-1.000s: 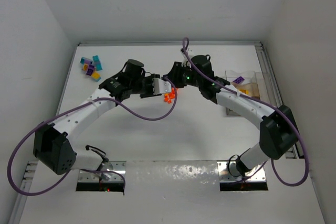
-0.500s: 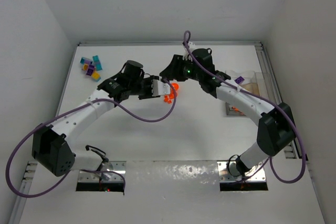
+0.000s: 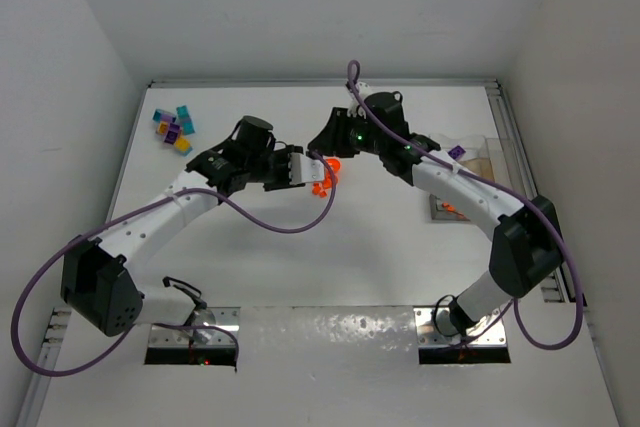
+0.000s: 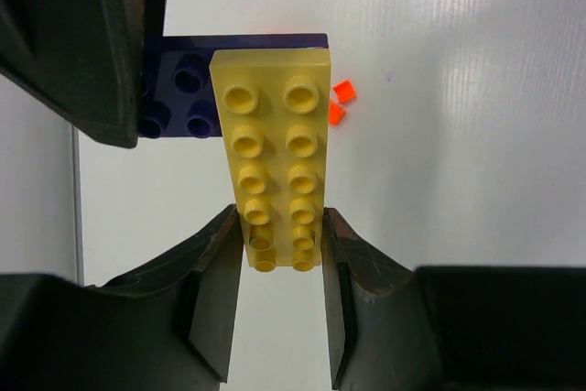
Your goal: Sort the legos into containers by color
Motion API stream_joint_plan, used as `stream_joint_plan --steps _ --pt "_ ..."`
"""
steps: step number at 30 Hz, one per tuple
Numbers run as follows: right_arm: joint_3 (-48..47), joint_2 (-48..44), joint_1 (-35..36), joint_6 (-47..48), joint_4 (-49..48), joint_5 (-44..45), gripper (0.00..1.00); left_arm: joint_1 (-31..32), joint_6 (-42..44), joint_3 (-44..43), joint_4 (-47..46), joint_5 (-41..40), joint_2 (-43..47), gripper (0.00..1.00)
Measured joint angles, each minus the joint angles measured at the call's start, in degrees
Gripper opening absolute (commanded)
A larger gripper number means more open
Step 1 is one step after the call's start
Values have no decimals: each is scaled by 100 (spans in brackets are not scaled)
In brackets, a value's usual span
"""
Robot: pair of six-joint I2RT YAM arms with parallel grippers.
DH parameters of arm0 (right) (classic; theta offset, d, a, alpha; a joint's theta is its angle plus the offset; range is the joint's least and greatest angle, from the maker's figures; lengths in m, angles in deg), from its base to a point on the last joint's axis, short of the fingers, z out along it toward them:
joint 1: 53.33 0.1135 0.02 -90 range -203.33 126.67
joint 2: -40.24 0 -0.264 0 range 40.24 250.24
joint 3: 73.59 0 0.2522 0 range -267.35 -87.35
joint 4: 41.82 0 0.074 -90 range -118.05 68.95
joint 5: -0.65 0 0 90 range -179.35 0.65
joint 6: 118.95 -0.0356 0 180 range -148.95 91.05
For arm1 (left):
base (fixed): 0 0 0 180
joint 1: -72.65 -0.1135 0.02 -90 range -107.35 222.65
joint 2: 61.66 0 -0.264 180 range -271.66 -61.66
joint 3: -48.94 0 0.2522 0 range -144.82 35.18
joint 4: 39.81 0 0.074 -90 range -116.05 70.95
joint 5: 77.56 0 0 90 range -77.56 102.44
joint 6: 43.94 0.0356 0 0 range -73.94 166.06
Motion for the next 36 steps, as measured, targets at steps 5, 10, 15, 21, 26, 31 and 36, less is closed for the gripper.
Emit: stream_joint_plan --steps 5,10,15,21,26,31,36 --pt "0 -2 7 11 -22 -85 0 2 -7 0 46 4 0 0" --pt "0 -2 0 28 -26 -50 0 2 -157 0 4 -50 0 0" --pt "103 -63 -153 192 151 442 0 0 -562 -17 -306 -280 17 0" --pt "525 -85 -1027 219 568 1117 0 -4 -977 -245 -570 -358 155 0" --pt "505 -212 -1462 131 911 2135 0 -4 -1322 -278 -804 -601 321 0" --pt "557 -577 -2011 -820 883 3657 0 -4 -1945 -131 -955 -903 343 0" --pt "765 -476 -2833 -2031 798 4898 0 -4 -2476 48 -879 -1093 448 0"
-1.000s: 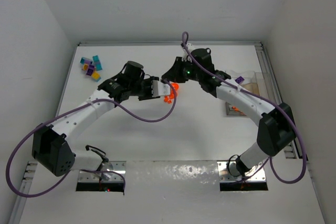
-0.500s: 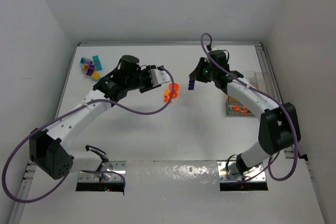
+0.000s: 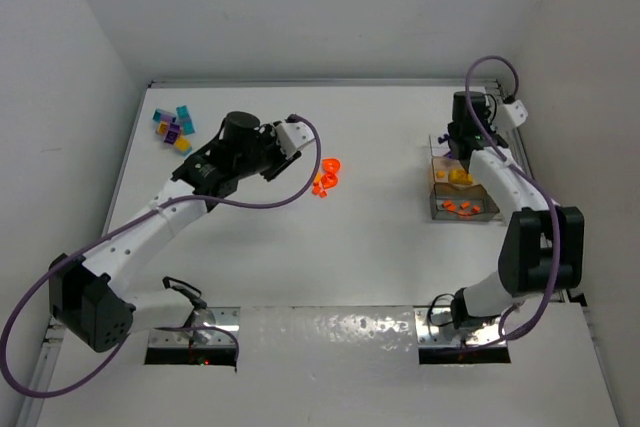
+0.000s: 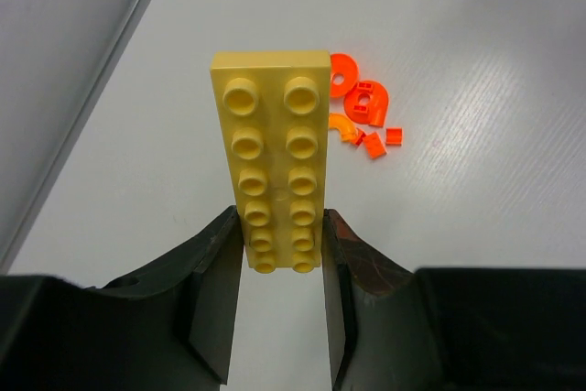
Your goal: Sort the legos into containers by color
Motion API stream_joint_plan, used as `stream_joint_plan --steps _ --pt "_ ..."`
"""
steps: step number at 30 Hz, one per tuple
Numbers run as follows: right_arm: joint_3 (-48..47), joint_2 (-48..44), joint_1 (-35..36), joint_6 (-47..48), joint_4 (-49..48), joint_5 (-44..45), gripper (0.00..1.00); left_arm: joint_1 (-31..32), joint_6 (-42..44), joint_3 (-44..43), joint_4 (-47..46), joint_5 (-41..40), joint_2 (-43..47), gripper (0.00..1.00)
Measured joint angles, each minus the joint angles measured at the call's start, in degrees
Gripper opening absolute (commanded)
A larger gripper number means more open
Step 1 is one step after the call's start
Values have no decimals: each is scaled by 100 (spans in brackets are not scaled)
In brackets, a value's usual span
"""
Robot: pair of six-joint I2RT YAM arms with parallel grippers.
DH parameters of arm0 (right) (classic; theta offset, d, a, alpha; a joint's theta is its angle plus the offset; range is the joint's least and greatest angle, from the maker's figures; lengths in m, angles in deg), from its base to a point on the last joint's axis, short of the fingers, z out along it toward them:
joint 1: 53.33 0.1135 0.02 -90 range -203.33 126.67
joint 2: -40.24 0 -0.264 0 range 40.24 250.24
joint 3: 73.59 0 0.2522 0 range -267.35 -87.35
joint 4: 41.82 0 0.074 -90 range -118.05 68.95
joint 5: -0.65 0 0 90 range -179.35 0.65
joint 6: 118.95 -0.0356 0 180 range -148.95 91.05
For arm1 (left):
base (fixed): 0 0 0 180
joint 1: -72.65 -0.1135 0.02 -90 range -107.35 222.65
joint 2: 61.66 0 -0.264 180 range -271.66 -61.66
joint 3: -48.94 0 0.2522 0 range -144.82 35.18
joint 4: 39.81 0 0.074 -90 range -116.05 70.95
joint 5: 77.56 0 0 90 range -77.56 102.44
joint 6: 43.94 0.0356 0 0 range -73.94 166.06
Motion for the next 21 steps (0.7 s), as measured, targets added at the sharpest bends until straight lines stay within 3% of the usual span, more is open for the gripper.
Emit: stream_joint_plan --steps 5,21 --pt "0 601 -264 -525 -55 503 0 0 -295 166 24 -164 251 0" --pt "-256 1633 -645 -997 -350 710 2 -33 -507 310 7 -299 358 0"
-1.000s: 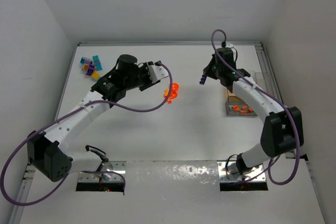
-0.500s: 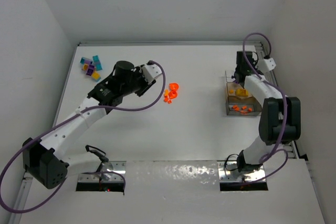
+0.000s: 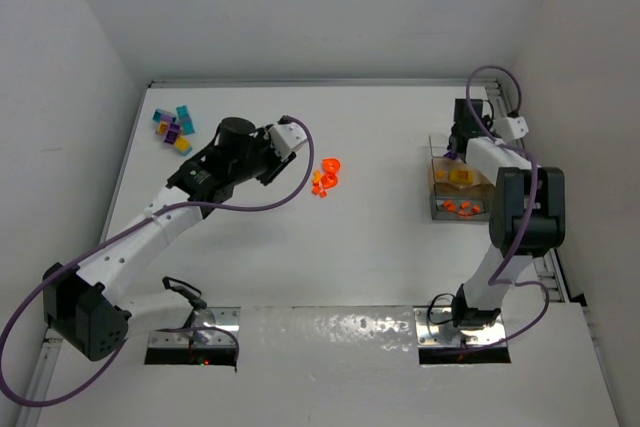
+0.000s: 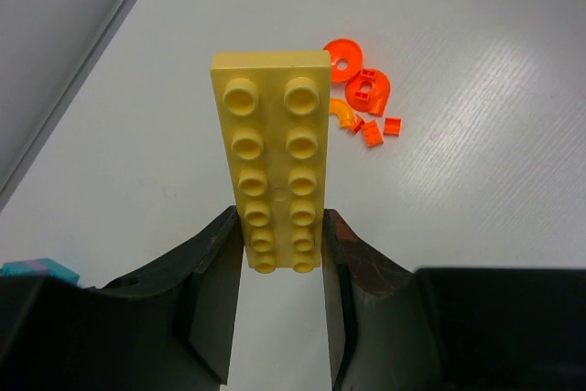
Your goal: Sort the legos into containers by color
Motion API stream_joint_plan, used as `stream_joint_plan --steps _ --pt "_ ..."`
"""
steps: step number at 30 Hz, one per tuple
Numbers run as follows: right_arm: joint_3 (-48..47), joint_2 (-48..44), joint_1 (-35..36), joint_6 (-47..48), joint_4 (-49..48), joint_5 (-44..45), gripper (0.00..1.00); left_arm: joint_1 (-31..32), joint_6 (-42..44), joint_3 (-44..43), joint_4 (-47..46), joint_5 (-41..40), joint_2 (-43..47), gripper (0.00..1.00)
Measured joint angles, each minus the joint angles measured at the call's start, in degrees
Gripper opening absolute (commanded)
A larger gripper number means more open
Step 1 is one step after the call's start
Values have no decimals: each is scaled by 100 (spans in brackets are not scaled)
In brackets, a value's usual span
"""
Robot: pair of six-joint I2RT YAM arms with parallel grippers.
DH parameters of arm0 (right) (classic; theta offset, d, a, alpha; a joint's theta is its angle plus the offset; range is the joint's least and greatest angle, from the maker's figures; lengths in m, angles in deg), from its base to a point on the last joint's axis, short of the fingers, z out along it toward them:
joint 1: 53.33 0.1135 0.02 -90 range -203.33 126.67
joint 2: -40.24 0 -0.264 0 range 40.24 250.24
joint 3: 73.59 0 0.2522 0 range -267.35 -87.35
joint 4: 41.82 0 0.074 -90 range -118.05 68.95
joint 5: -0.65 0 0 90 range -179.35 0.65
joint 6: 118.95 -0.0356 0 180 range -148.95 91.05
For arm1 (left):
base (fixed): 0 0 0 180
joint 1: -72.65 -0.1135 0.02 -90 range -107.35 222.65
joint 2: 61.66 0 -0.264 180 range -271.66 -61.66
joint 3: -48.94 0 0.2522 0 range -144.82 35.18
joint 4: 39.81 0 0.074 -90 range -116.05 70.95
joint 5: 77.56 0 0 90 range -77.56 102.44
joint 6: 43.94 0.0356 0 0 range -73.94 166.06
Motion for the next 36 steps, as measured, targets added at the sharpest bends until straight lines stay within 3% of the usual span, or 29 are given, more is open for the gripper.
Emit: stream_joint_plan --steps 5,6,12,17,22,28,36 --pt "0 37 -33 7 -129 -13 12 -2 -17 0 0 0 0 0" --pt "0 46 -37 20 -179 -26 24 -2 -22 0 0 0 0 0" --pt "-2 98 -52 136 -302 -42 54 -2 -48 0 0 2 0 0" --pt "0 90 -52 518 -424 -111 55 -2 -66 0 0 7 0 0" --pt "-59 -26 -26 1742 -868 -817 60 -4 -63 0 -15 57 -4 0" --pt "-164 -645 452 3213 -1025 -2533 58 -7 -61 7 -92 155 -7 0" --pt "-105 -1314 2094 4011 -1537 -6186 59 -22 -66 76 -153 476 -17 0"
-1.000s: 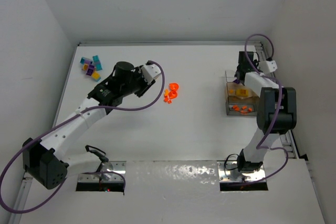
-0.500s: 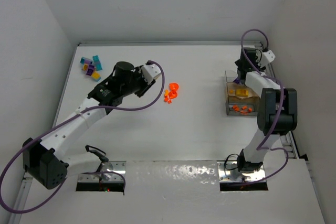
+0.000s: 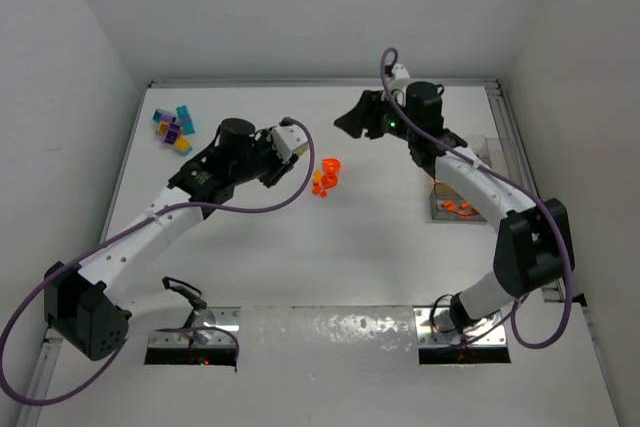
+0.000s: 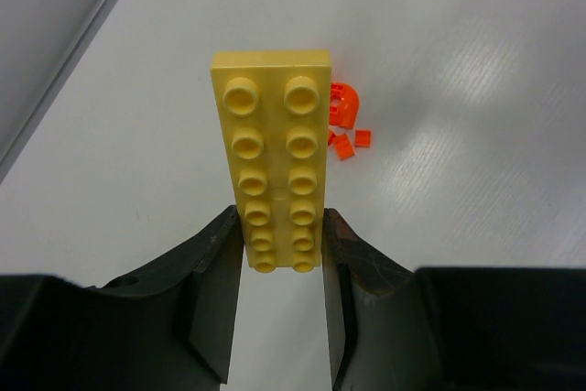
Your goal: Sort the legos into containers by color
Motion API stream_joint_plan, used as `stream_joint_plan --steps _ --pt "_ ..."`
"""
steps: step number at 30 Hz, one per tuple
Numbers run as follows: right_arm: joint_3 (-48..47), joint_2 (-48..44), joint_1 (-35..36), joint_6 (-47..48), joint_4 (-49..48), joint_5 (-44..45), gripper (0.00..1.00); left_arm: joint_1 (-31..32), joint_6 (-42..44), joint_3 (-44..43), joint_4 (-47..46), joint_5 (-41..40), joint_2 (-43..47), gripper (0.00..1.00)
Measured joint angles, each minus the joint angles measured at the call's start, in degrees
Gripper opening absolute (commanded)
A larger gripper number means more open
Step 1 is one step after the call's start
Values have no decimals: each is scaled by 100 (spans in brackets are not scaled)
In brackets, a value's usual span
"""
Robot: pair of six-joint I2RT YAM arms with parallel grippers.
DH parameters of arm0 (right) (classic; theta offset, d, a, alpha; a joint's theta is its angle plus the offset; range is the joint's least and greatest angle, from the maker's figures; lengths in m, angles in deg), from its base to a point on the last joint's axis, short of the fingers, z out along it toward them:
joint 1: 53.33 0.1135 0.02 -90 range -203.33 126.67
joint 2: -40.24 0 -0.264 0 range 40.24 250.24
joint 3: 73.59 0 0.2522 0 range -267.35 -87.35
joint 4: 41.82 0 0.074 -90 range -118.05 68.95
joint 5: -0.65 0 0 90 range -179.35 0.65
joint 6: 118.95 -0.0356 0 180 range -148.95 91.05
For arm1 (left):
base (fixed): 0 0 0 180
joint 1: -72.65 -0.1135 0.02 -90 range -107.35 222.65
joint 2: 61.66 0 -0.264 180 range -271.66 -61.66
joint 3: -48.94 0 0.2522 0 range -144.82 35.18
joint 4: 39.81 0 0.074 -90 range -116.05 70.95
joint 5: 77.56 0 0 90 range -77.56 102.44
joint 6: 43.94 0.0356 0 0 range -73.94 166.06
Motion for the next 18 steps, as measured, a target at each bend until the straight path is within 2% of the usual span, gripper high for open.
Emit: stream_joint_plan --steps 3,8,18 --pt "243 -46 374 -109 -354 -752 59 -2 -52 111 -17 72 -2 0" --pt "354 -50 693 -177 -573 -1370 57 -4 -146 208 -7 223 -26 0" --pt "684 -109 885 -420 -1209 -1808 50 -7 -210 208 33 323 -63 0"
